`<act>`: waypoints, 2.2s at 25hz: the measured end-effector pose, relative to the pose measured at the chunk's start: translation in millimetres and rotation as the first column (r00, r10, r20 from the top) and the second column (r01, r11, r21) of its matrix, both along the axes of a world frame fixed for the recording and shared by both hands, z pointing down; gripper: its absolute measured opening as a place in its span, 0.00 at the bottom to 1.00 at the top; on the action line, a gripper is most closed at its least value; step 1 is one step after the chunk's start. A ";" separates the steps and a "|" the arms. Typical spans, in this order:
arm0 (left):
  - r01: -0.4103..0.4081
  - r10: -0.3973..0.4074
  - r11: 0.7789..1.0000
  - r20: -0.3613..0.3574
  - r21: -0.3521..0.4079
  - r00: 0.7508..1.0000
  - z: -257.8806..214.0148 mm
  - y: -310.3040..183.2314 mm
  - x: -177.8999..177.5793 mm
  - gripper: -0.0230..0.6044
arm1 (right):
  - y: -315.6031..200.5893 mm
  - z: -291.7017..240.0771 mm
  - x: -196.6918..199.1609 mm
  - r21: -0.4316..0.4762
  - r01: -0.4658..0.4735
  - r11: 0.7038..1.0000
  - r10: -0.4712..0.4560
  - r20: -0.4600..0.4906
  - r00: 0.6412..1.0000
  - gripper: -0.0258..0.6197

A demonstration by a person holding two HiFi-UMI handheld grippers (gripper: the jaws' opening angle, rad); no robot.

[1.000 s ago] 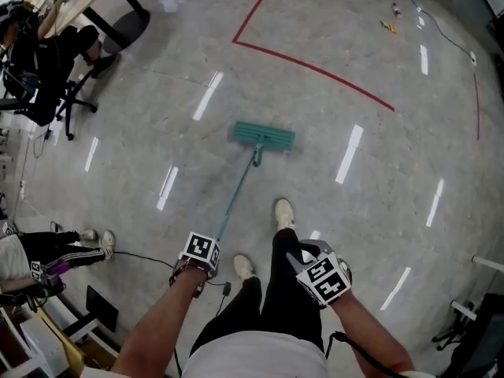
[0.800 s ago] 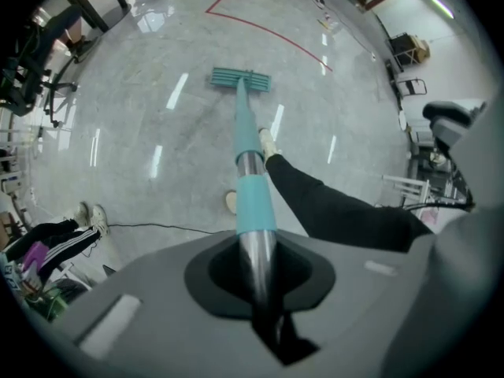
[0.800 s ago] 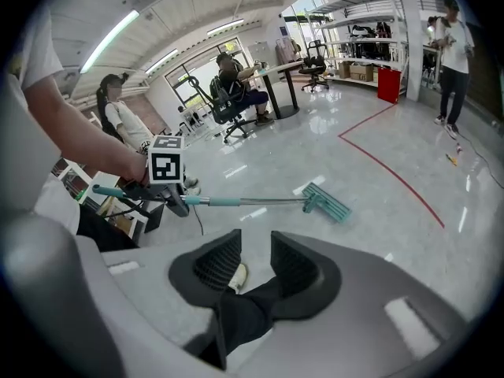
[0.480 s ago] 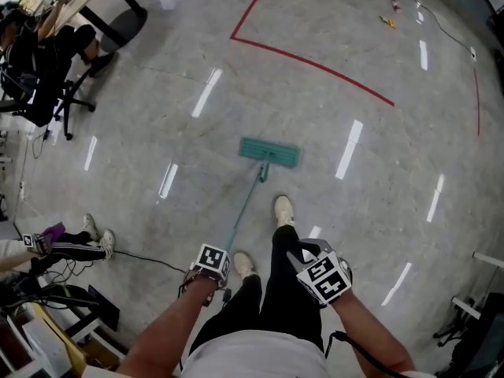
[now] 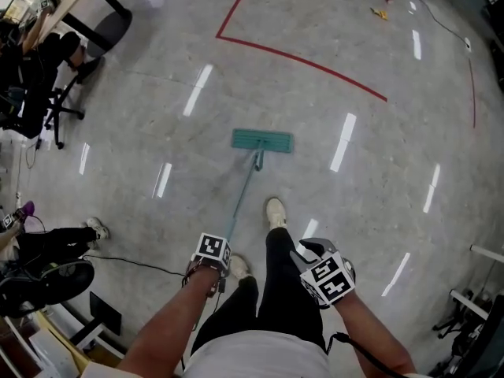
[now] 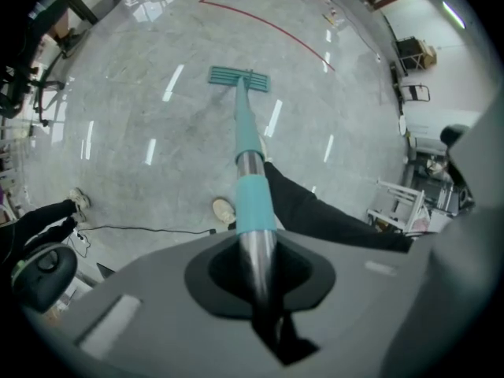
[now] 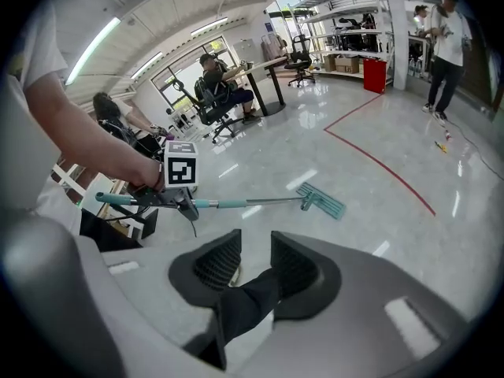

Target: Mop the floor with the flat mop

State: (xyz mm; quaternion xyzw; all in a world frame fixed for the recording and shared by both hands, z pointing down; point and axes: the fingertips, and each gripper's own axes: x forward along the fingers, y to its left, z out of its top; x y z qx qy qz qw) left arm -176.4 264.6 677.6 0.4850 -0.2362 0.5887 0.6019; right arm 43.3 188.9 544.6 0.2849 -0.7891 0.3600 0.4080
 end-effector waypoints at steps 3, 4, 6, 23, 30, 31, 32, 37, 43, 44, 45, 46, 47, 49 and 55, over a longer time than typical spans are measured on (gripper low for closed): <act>0.018 -0.018 1.000 -0.006 -0.007 1.000 -0.4 -20.0 12.4 0.11 | -8.6 -1.0 8.7 -0.002 -0.022 1.000 0.022 0.003 1.000 0.23; 0.022 -0.022 1.000 -0.008 -0.008 1.000 -0.9 -25.2 16.2 0.11 | -11.2 -1.8 12.0 -0.008 -0.031 0.999 0.031 0.005 1.000 0.23; 0.024 -0.024 1.000 -0.009 -0.006 1.000 -0.5 -35.1 21.6 0.11 | -15.9 -2.5 20.1 -0.018 -0.045 0.999 0.045 0.004 0.999 0.23; -0.027 0.026 0.999 0.019 0.026 0.999 4.6 -164.0 51.8 0.11 | -59.3 5.8 59.3 -0.054 -0.087 0.995 0.089 0.025 0.996 0.23; -0.026 0.025 0.999 0.020 0.039 0.999 8.0 -203.6 66.6 0.11 | -61.3 7.1 67.3 -0.067 -0.091 0.994 0.094 0.034 0.995 0.23; -0.028 0.027 0.999 0.022 0.039 0.999 8.2 -210.7 69.5 0.11 | -62.4 7.9 70.2 -0.069 -0.093 0.993 0.095 0.033 0.995 0.23; -0.029 0.028 0.999 0.024 0.040 0.999 8.7 -216.8 71.9 0.11 | -62.9 9.4 73.0 -0.065 -0.093 0.994 0.096 0.030 0.995 0.23; -0.032 0.031 0.998 0.025 0.049 0.999 14.7 -249.0 80.9 0.11 | -65.5 11.4 80.7 -0.077 -0.115 0.990 0.118 0.029 0.993 0.23; -0.036 0.035 0.997 0.025 0.061 0.999 22.4 -299.5 86.2 0.11 | -67.7 16.2 85.9 -0.078 -0.144 0.987 0.145 0.014 0.989 0.23; -0.039 0.037 0.997 0.026 0.064 0.999 23.7 -306.9 87.5 0.11 | -66.2 17.2 87.0 -0.082 -0.147 0.986 0.149 0.010 0.989 0.23; -0.042 0.040 0.997 0.028 0.066 0.999 24.5 -313.7 88.9 0.11 | -64.6 17.2 87.7 -0.090 -0.153 0.984 0.155 0.008 0.988 0.23; -0.044 0.042 0.997 0.029 0.067 0.999 25.1 -320.0 90.4 0.11 | -63.3 17.1 88.5 -0.096 -0.158 0.983 0.159 0.006 0.987 0.23; -0.046 0.044 0.997 0.029 0.069 0.999 25.8 -325.2 91.7 0.11 | -62.0 17.8 89.8 -0.096 -0.160 0.982 0.161 0.002 0.987 0.23; -0.047 0.045 0.996 0.027 0.075 0.999 27.2 -331.4 92.4 0.11 | -58.1 20.0 92.1 -0.093 -0.159 0.983 0.159 -0.008 0.987 0.23; -0.038 0.037 0.995 0.013 0.093 0.999 22.5 -319.6 86.8 0.11 | -47.6 15.7 87.9 -0.094 -0.152 0.984 0.152 -0.004 0.988 0.23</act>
